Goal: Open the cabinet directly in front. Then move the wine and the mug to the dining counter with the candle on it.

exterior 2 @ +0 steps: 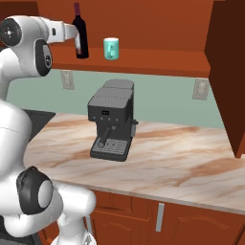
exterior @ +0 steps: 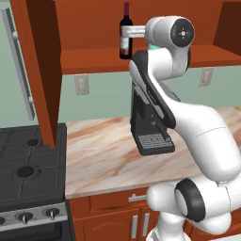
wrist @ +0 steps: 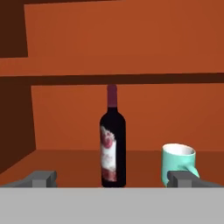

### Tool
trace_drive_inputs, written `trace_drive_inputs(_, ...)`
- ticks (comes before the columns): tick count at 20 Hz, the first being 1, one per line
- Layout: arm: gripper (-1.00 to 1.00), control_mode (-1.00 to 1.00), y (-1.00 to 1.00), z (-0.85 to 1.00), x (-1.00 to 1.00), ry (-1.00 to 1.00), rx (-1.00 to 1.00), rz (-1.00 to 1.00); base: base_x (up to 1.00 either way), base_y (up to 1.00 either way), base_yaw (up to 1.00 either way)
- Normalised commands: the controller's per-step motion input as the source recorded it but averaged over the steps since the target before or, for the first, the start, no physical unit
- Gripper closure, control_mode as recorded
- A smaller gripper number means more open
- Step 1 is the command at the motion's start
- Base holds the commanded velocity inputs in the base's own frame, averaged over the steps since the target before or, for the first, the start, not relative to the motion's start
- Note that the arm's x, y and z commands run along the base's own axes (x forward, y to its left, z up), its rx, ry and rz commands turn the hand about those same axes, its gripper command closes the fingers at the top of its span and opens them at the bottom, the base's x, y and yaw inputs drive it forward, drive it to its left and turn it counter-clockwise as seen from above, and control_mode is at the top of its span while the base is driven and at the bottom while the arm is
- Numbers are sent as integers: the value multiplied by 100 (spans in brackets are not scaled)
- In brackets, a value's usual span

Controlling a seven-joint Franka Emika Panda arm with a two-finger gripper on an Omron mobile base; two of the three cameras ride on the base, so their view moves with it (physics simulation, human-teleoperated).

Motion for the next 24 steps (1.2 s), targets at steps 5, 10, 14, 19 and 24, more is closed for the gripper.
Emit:
trace_drive_inputs(5,-100,-100,0,0,38,0,0,0,0,0,0)
trace_drive_inputs(10,-100,-100,1,0,37,0,0,0,0,0,0)
trace_drive_inputs(14,-100,-100,2,4,32,0,0,0,0,0,0)
trace_drive_inputs(19,-100,-100,3,7,28,0,0,0,0,0,0)
trace_drive_inputs(24,-100,-100,7,10,23,0,0,0,0,0,0)
